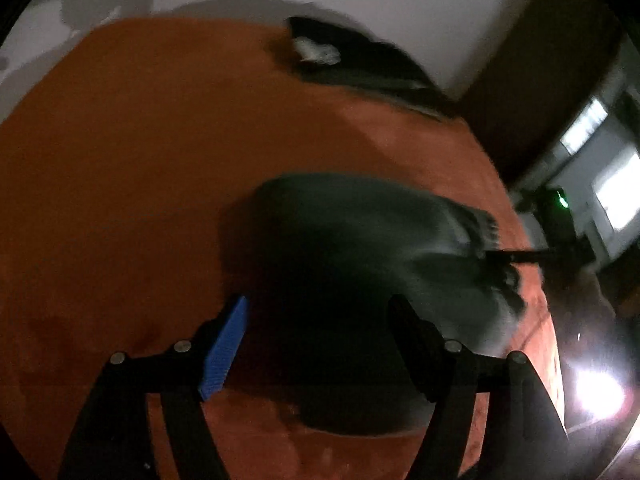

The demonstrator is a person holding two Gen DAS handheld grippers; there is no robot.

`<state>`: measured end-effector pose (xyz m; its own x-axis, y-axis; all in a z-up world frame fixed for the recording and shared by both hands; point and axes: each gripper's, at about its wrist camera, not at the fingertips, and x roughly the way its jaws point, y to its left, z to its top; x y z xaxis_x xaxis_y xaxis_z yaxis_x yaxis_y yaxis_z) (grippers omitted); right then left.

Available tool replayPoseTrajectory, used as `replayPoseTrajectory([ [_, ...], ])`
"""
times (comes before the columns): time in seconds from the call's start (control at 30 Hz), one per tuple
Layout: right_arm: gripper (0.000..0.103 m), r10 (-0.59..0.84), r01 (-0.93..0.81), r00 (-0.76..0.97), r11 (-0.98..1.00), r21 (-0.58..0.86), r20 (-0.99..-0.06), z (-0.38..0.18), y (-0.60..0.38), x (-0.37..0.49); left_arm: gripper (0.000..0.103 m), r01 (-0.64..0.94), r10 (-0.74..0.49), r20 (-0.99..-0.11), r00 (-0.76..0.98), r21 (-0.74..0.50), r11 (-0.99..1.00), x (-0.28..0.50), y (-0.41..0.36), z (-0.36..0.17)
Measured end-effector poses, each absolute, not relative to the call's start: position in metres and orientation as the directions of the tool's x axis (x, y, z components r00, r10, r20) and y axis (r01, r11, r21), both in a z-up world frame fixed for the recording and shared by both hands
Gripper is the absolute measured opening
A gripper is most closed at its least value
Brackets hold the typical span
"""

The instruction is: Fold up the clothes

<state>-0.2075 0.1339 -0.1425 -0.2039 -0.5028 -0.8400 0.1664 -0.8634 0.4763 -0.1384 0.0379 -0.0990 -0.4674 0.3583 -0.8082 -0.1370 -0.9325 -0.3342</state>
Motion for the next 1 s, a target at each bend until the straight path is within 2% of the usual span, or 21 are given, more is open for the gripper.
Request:
replayPoseTrajectory([
  [0.03, 0.036, -0.479, 0.169, -0.227, -0.877, 0.45, -0.848, -0.143, 0.13, -0.207, 0.073, -0.105, 0.34, -0.822, -0.456, -0.329, -0.938, -0.142, 0.034, -0.11],
  [0.07, 0.019, -0.489, 0.169, -0.256, -0.872, 0.46, -0.834, -0.138, 0.129, -0.204, 0.073, -0.08, 0.329, -0.835, -0.441, -0.328, -0.941, -0.143, 0.032, -0.116],
  [0.17, 0.019, -0.528, 0.142, -0.402, -0.843, 0.519, -0.748, -0.094, 0.156, -0.177, 0.073, -0.084, 0.298, -0.85, -0.434, -0.291, -0.953, -0.126, 0.036, -0.119],
  [0.23, 0.02, -0.513, 0.071, -0.411, -0.842, 0.534, -0.754, -0.096, 0.178, -0.176, 0.073, -0.105, 0.268, -0.848, -0.457, -0.247, -0.963, -0.106, 0.039, -0.115],
  [0.33, 0.027, -0.5, -0.038, -0.355, -0.836, 0.547, -0.79, -0.12, 0.204, -0.189, 0.073, -0.099, 0.237, -0.867, -0.439, -0.215, -0.972, -0.075, 0.045, -0.128],
  [0.37, 0.036, -0.504, -0.055, -0.327, -0.835, 0.548, -0.799, -0.131, 0.202, -0.195, 0.073, -0.101, 0.228, -0.874, -0.429, -0.205, -0.974, -0.064, 0.048, -0.134],
  [0.47, 0.047, -0.504, -0.092, -0.267, -0.835, 0.542, -0.822, -0.155, 0.197, -0.21, 0.073, -0.155, 0.183, -0.873, -0.452, -0.126, -0.98, -0.039, 0.071, -0.143],
  [0.53, 0.049, -0.448, -0.057, -0.34, -0.867, 0.494, -0.827, -0.133, 0.194, -0.203, 0.073, -0.166, 0.163, -0.866, -0.472, -0.095, -0.982, -0.032, 0.086, -0.146],
  [0.6, 0.055, -0.39, -0.005, -0.41, -0.903, 0.429, -0.824, -0.105, 0.183, -0.185, 0.073, -0.176, 0.145, -0.858, -0.493, -0.065, -0.982, -0.025, 0.101, -0.149],
  [0.67, 0.055, -0.413, 0.101, -0.443, -0.905, 0.414, -0.796, -0.077, 0.156, -0.165, 0.073, -0.162, 0.143, -0.84, -0.523, -0.067, -0.985, -0.026, 0.107, -0.143],
  [0.73, 0.055, -0.507, 0.282, -0.397, -0.86, 0.425, -0.765, -0.056, 0.109, -0.146, 0.072, -0.175, 0.198, -0.81, -0.551, -0.121, -0.977, -0.023, 0.113, -0.134],
  [0.77, 0.055, -0.544, 0.366, -0.351, -0.829, 0.423, -0.762, -0.052, 0.082, -0.142, 0.069, -0.183, 0.204, -0.793, -0.574, -0.119, -0.976, -0.022, 0.117, -0.129],
  [0.83, 0.055, -0.579, 0.488, -0.268, -0.771, 0.409, -0.77, -0.052, 0.036, -0.141, 0.054, -0.209, 0.204, -0.786, -0.583, -0.098, -0.973, -0.027, 0.129, -0.13],
  [0.93, 0.055, -0.564, 0.556, -0.193, -0.737, 0.384, -0.803, -0.068, -0.02, -0.163, 0.051, -0.143, 0.127, -0.791, -0.599, -0.051, -0.988, -0.048, 0.138, -0.143],
  [1.0, 0.055, -0.5, 0.561, -0.212, -0.766, 0.314, -0.84, -0.084, -0.041, -0.18, 0.052, -0.079, 0.087, -0.788, -0.61, -0.049, -0.996, -0.061, 0.135, -0.148],
])
